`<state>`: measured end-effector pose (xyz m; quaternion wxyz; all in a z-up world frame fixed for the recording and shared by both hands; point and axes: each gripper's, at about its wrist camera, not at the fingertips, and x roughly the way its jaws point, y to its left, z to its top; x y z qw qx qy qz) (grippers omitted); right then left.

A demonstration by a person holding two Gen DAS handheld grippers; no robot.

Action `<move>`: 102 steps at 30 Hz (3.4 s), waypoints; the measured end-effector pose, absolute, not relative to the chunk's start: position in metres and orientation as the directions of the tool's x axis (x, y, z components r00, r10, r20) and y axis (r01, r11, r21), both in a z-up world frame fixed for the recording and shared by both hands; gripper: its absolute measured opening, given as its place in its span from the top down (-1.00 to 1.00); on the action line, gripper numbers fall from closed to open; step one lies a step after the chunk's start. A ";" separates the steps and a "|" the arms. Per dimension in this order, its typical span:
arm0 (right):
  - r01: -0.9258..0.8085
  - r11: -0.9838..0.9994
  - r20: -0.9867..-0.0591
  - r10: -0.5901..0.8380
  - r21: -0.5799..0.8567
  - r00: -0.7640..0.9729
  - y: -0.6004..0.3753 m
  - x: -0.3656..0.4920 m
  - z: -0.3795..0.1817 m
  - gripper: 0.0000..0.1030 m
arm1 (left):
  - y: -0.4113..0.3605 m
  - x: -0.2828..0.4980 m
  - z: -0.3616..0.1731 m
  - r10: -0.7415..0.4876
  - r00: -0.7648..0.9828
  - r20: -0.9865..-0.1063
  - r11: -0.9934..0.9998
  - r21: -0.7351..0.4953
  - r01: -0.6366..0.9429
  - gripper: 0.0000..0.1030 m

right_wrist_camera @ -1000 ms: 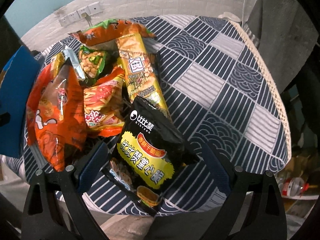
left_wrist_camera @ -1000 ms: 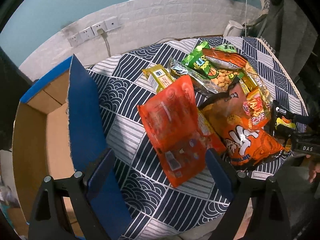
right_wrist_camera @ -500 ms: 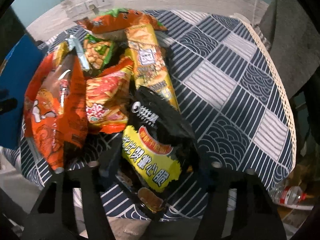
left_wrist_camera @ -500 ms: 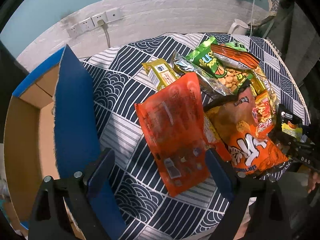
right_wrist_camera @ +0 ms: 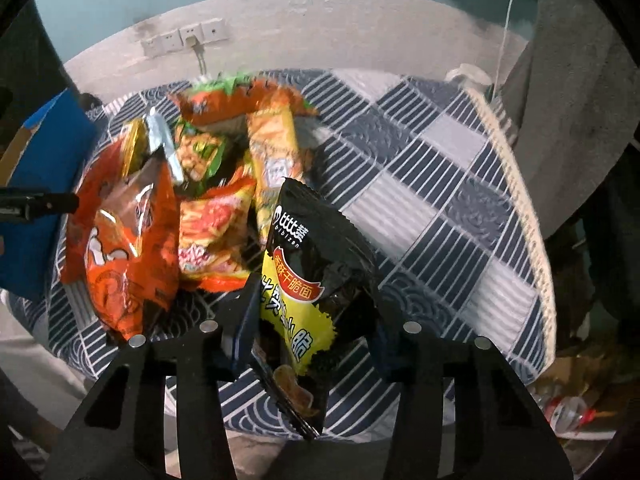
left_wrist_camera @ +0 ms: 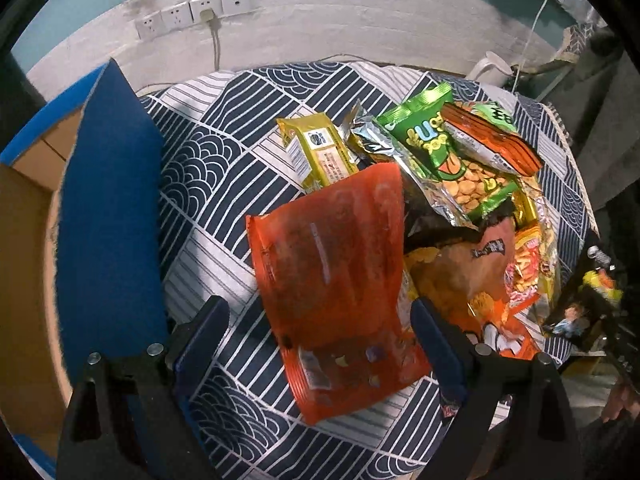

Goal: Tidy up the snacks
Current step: 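Grasp the black-and-yellow bag with the right tool while the left tool grasps the orange bag, then carry both bags over the cardboard box and open both tools to drop them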

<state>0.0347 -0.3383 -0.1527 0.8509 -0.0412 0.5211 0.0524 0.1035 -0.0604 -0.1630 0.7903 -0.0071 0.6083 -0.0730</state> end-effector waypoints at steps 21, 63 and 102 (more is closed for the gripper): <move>-0.182 0.983 -0.863 0.071 -0.025 0.501 -0.328 0.053 -0.138 0.09 | -0.060 0.111 -0.183 -0.250 0.206 -0.946 0.964 -0.223 0.147 0.19; -0.411 0.910 -0.754 0.226 -0.063 0.616 -0.215 0.055 -0.028 0.08 | -0.004 0.039 -0.017 -0.170 0.602 -0.780 0.967 -0.014 0.256 0.57; -0.760 0.650 -0.845 0.422 0.029 0.328 0.034 0.082 -0.057 0.08 | 0.169 0.035 -0.072 0.079 0.556 -0.828 0.997 0.062 -0.050 0.57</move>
